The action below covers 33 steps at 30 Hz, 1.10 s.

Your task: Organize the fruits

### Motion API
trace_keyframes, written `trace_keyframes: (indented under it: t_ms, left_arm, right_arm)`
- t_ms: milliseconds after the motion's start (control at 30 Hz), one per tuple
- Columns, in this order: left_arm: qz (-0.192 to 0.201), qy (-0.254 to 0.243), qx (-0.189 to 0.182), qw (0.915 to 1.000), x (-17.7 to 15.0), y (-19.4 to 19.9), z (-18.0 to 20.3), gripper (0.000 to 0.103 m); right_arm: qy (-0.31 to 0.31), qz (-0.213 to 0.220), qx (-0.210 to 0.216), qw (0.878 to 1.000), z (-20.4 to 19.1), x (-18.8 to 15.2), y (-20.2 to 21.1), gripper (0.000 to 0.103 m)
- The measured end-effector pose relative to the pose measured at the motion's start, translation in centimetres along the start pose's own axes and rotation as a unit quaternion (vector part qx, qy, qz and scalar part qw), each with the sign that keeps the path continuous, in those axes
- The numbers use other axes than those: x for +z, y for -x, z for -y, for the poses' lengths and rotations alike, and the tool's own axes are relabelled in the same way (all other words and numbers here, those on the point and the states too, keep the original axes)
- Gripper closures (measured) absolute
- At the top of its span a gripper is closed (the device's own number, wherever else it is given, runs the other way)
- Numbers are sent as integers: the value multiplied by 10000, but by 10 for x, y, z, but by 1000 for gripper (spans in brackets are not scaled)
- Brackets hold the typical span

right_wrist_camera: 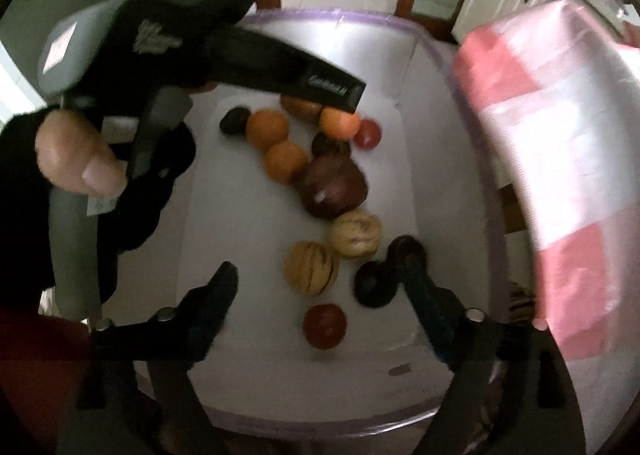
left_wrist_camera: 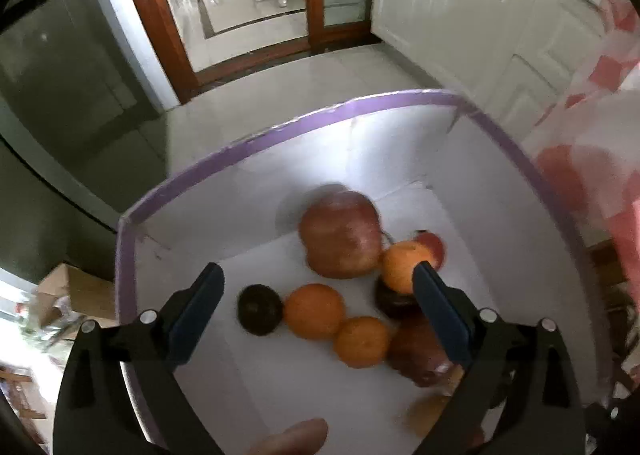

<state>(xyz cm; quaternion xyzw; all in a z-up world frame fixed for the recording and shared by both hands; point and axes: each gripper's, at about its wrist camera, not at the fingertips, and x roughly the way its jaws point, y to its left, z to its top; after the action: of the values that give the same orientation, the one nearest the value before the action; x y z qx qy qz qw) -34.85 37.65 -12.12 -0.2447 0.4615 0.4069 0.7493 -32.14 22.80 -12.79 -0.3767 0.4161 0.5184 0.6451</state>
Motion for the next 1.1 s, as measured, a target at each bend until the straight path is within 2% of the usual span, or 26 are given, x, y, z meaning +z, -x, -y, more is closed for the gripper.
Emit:
trace_keyframes:
  t_ms: [133, 367, 1100]
  left_arm:
    - [-4, -29, 56, 10000, -1, 2, 8, 8]
    - [-14, -89, -194, 9998, -12, 6, 9, 8]
    - [-150, -108, -315, 9993, -10, -5, 7, 8]
  right_arm:
    - [-170, 38, -151, 9997, 3, 3, -1, 16]
    - [-440, -10, -323, 9985, 9, 2, -7, 16]
    - [-563, -122, -313, 9978, 11, -1, -20, 16]
